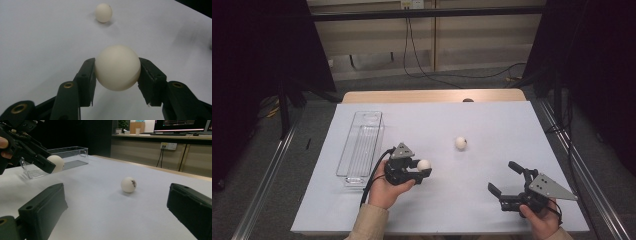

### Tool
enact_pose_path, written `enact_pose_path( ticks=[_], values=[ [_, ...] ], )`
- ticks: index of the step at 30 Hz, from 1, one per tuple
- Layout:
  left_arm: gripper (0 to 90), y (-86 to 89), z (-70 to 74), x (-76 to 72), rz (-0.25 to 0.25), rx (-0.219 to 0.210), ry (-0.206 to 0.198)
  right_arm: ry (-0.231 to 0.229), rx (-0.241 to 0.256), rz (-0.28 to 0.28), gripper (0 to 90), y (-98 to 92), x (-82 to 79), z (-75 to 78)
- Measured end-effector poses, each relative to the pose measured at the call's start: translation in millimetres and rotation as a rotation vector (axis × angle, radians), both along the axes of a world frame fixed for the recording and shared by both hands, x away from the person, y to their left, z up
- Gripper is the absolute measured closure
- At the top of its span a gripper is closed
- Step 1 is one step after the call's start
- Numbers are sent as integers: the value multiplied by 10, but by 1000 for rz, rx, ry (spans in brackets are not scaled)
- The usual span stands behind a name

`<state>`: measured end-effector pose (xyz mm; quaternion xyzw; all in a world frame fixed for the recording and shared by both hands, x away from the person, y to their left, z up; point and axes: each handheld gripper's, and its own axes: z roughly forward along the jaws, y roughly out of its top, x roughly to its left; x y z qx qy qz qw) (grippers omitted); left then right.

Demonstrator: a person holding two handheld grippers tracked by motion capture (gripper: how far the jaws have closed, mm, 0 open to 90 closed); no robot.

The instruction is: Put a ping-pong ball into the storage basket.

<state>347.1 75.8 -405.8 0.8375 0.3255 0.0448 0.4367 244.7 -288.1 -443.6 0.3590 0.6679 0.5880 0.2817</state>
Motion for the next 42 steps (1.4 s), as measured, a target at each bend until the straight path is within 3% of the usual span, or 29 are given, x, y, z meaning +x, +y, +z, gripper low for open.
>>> enact_pose_path(
  ticks=[42],
  values=[
    [510,201,151,104,84,-8,-8,-2,0,0,13,1,-2,1]
  ],
)
